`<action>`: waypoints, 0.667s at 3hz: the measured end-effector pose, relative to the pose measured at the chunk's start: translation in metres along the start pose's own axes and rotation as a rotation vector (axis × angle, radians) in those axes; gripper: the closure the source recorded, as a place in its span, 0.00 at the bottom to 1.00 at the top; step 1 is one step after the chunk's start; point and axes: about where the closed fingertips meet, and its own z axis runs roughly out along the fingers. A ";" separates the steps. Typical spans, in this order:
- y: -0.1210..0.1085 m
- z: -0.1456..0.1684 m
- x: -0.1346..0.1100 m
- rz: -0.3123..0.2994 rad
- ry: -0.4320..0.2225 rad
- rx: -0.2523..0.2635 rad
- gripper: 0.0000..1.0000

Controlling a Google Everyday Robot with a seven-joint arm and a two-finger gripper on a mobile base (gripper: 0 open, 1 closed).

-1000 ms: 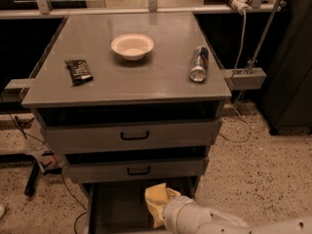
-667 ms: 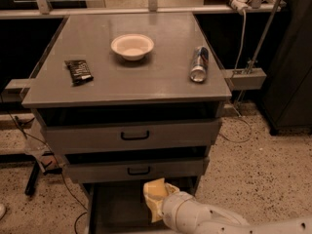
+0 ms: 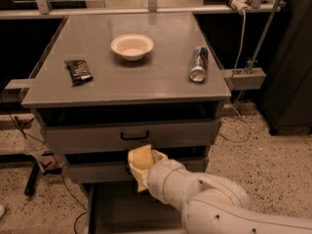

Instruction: Pick sponge from bottom drawer and place on counter

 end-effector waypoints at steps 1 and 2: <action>0.013 -0.008 -0.056 -0.088 -0.021 0.006 1.00; 0.014 -0.009 -0.060 -0.096 -0.019 0.007 1.00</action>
Offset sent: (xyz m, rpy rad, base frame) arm 0.0091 0.0144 0.0461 -0.0405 -0.0590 0.0283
